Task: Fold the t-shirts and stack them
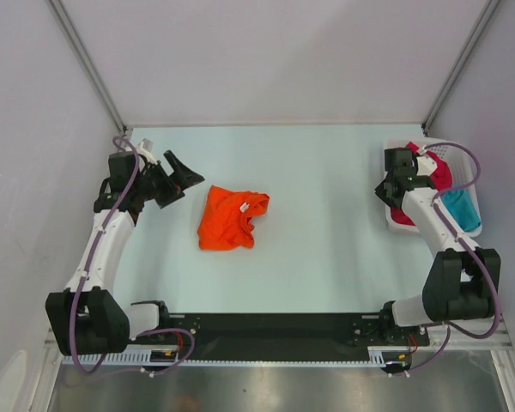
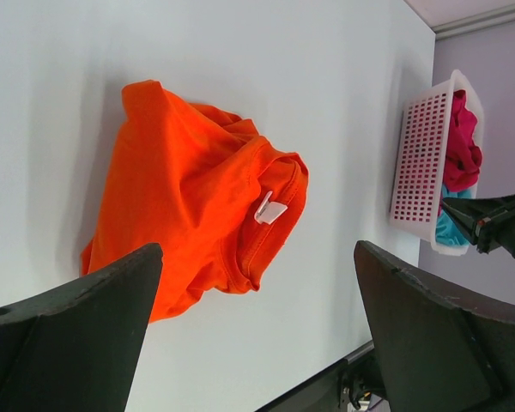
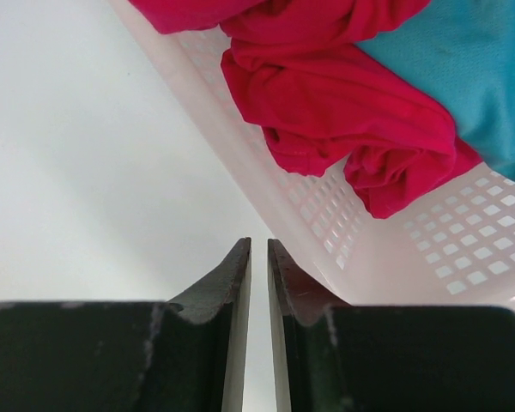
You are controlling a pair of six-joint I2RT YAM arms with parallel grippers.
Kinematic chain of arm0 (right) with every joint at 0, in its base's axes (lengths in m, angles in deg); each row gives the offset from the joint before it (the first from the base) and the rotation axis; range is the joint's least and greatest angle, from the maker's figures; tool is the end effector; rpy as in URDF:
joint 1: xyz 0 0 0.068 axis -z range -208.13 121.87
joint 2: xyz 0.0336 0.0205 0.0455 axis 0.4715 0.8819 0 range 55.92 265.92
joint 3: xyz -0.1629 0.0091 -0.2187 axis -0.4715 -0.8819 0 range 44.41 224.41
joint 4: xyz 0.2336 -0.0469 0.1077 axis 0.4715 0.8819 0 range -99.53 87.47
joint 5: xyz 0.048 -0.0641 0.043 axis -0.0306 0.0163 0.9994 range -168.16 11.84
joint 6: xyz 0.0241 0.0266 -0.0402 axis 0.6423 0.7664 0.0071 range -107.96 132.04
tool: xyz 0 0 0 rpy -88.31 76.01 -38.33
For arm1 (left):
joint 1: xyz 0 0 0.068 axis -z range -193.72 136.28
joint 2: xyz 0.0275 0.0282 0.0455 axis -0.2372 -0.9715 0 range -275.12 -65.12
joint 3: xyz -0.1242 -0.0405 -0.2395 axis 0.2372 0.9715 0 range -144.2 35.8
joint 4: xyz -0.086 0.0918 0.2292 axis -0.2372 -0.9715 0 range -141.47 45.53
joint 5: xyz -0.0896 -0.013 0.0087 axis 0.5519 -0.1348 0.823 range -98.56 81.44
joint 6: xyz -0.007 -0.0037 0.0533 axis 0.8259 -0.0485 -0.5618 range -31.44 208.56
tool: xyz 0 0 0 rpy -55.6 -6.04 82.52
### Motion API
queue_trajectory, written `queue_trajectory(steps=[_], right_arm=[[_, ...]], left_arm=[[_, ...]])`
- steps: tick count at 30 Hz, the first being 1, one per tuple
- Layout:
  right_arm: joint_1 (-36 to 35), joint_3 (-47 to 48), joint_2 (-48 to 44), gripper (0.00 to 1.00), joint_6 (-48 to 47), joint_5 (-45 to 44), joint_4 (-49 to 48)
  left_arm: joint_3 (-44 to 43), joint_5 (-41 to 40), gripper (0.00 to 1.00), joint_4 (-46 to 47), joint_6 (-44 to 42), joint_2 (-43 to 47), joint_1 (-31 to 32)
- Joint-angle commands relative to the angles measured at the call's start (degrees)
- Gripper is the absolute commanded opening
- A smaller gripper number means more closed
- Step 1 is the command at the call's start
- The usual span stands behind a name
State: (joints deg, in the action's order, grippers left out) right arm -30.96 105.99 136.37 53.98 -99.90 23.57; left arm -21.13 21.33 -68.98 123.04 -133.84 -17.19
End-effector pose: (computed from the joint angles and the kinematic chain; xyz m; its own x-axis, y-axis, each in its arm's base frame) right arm 0.2936 0.0013 0.2671 -0.4634 0.5987 -0.6533 0.6613 0.7244 0.1947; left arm 0.2614 -0.0019 0.3061 -0.6844 -0.5333 -0.4972 -0.0474 0.7131 -0.6995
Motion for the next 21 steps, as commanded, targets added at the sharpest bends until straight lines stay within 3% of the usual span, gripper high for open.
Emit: queue_trajectory(steps=[1, 13, 21], right_arm=[[-0.07, 1.87, 2.78, 0.20, -0.10, 1.69, -1.37], [4.67, 2.75, 8.50, 0.20, 0.78, 3.37, -0.41], [9.51, 1.97, 6.84, 0.19, 3.77, -2.34, 4.07]], left_arm=[[0.15, 2.54, 1.00, 2.10, -0.03, -0.18, -0.40], [-0.91, 2.45, 1.00, 2.36, -0.64, -2.29, -0.32], [-1.34, 2.80, 1.00, 2.36, -1.52, -3.08, -0.40]])
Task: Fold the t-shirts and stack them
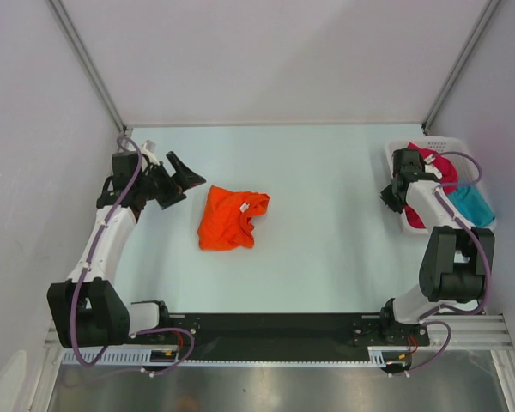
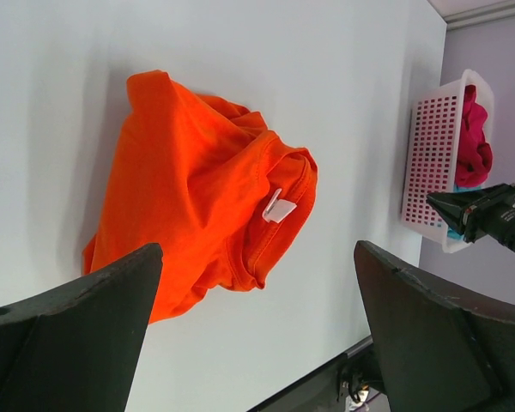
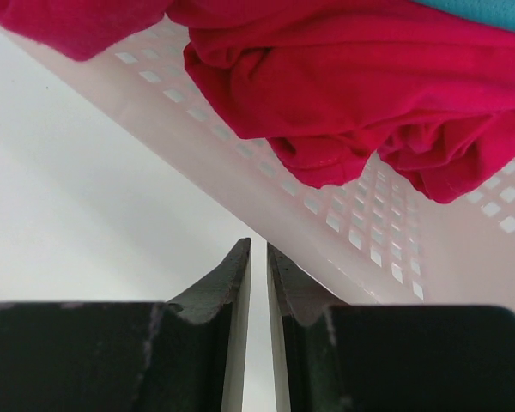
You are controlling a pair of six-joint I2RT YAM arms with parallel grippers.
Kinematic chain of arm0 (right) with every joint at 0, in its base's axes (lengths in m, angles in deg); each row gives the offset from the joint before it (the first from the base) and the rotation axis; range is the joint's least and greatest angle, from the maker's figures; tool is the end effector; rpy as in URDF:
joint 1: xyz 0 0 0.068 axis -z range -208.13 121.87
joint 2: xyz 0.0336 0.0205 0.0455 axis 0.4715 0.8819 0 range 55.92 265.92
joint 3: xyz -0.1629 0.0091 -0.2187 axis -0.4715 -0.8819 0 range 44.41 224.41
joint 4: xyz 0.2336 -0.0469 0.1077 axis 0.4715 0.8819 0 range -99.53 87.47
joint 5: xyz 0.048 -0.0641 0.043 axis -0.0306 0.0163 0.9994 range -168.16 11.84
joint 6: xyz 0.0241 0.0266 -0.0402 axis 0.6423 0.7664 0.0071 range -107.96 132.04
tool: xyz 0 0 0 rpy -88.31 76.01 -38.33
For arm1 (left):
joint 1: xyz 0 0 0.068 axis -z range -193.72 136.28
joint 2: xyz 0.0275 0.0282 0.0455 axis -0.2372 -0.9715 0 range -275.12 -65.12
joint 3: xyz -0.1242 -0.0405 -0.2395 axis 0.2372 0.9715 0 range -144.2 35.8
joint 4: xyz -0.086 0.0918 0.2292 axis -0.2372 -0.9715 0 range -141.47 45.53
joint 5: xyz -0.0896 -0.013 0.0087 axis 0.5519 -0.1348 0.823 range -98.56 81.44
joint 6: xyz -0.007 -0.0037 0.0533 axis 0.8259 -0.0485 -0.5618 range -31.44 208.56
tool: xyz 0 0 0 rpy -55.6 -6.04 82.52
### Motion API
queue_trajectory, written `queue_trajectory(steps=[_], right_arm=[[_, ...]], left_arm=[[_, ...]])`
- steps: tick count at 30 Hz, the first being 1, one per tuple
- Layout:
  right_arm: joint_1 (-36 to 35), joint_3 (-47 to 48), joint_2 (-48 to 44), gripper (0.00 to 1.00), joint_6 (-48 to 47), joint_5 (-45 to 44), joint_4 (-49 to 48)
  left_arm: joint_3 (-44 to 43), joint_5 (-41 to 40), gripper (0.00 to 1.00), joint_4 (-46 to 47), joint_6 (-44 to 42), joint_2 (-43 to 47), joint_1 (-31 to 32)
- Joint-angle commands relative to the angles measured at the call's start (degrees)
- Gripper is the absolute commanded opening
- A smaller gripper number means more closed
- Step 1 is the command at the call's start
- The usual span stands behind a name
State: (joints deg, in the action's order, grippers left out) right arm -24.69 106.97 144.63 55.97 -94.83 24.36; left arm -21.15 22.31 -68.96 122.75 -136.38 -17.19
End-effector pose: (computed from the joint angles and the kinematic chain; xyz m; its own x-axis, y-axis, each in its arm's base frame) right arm 0.3132 -0.0290 0.2297 -0.4836 0.6949 -0.5321 0.7445 0.6463 0.1675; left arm 0.2695 -0.0019 0.2956 -0.7125 -0.5265 -0.4639 -0.0644 0.7074 -0.7039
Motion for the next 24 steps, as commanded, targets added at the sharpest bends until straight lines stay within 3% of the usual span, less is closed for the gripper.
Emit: queue_trajectory(steps=[1, 7, 13, 16, 24], right_arm=[[4.28, 0.63, -2.74, 0.19, 1.78, -7.50, 3.03], [0.35, 1.85, -5.12, 0.21, -4.36, -3.20, -1.46], [-17.13, 10.45, -1.09, 0.27, -9.82, -6.63, -0.05], [-23.21, 13.62, 2.86, 0.34, -10.26, -3.12, -0.66], [-34.10, 18.73, 13.59, 0.35, -9.91, 8.93, -3.13]], left_arm=[[-1.50, 1.82, 1.00, 2.34, -1.32, -0.63, -0.40], [-1.41, 3.05, 1.00, 2.96, -1.41, -1.77, -0.23], [-1.94, 3.24, 1.00, 1.12, -4.30, -5.98, 2.84], [-3.17, 0.17, 1.00, -1.26, -5.98, -8.79, 6.88], [-4.75, -5.91, 1.00, -1.88, -5.11, -12.93, 17.17]])
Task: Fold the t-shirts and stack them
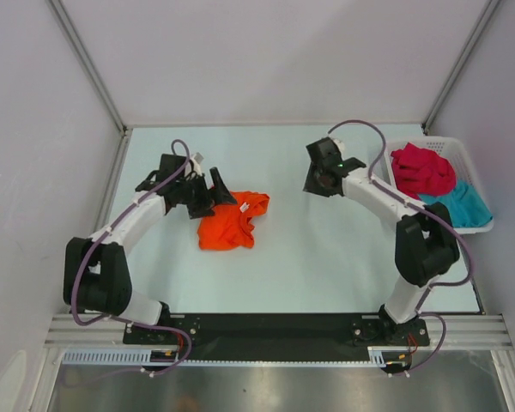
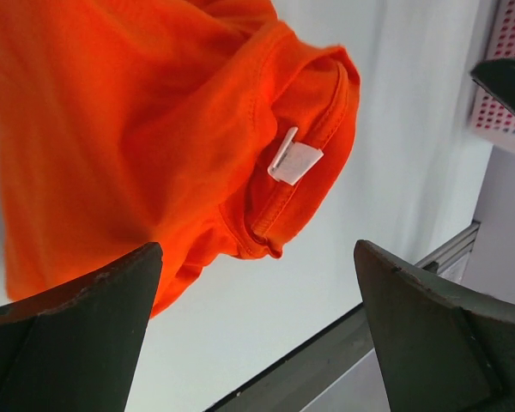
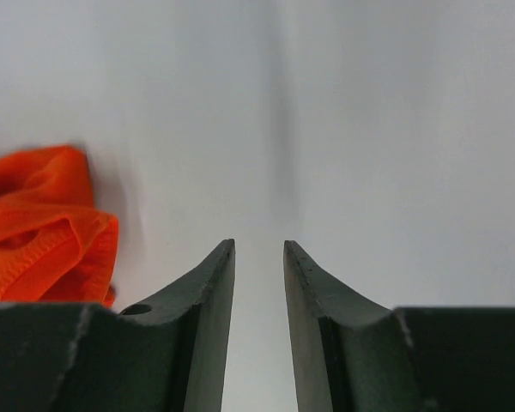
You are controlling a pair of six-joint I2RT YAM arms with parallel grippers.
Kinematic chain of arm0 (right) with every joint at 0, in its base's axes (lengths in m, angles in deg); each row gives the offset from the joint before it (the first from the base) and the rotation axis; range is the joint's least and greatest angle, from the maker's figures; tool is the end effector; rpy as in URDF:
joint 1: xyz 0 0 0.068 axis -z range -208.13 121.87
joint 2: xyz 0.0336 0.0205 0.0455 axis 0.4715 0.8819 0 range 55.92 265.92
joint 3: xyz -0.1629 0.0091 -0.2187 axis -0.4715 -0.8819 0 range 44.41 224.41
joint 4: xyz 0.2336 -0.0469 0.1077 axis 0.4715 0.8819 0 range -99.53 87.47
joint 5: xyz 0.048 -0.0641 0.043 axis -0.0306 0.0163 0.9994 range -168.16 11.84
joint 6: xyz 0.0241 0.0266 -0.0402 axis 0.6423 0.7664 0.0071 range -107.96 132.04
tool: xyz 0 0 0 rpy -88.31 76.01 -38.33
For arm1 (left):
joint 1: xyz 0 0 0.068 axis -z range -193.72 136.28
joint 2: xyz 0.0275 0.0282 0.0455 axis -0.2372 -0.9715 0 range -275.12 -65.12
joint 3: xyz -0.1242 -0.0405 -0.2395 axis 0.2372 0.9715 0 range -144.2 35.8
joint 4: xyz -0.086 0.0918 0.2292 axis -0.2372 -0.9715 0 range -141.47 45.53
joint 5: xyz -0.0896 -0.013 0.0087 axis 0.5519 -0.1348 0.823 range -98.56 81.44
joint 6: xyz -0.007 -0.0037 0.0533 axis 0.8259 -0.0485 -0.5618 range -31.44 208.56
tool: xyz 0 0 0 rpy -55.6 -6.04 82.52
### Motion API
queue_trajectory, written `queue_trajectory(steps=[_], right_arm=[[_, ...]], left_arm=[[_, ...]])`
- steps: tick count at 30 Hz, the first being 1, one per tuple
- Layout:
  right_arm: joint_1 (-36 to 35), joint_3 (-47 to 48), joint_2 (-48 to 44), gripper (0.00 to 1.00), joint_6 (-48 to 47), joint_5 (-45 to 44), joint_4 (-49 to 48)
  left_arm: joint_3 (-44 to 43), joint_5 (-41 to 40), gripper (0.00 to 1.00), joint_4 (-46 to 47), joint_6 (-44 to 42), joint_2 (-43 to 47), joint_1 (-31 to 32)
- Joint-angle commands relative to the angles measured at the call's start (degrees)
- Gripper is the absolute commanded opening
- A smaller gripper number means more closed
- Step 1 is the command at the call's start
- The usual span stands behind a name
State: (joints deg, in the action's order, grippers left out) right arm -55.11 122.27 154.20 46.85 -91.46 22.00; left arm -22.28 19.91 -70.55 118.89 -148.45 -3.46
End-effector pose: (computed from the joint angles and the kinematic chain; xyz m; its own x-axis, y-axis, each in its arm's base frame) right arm 0.3383 0.1631 0.2600 -0.7560 0.2386 -0.6095 0.1420 0.9688 0.2031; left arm 0.2945 -0.0705 0.2433 -0.8902 -0.2900 -0.3513 0.0001 0.7710 -0.6368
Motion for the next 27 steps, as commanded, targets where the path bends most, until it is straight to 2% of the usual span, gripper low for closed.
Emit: queue_trajectory(steps=[1, 6, 9, 16, 27], right_arm=[[-5.61, 4.13, 6.20, 0.35, -0.62, 6.09, -0.68], [-10.80, 10.01, 10.17, 0.35, 0.26, 9.17, 0.29], [-14.23, 12.39, 10.09, 0.36, 0.35, 9.61, 0.20], [-18.72, 13.90, 8.07, 0.36, 1.14, 9.69, 1.61], [-21.53, 12.84, 6.92, 0.36, 1.93, 11.28, 0.29]], left_arm=[[-3.88, -3.86, 1.00, -0.28, -0.80, -1.22, 4.93], [-5.46, -7.10, 1.00, -0.72, 0.08, -1.93, 7.75], [-6.16, -12.09, 1.00, -2.21, -0.09, -0.87, 7.67], [-6.08, -18.09, 1.00, -3.88, 1.83, 0.80, 6.70], [-3.88, -19.33, 1.00, -2.39, 4.21, 2.29, 4.77]])
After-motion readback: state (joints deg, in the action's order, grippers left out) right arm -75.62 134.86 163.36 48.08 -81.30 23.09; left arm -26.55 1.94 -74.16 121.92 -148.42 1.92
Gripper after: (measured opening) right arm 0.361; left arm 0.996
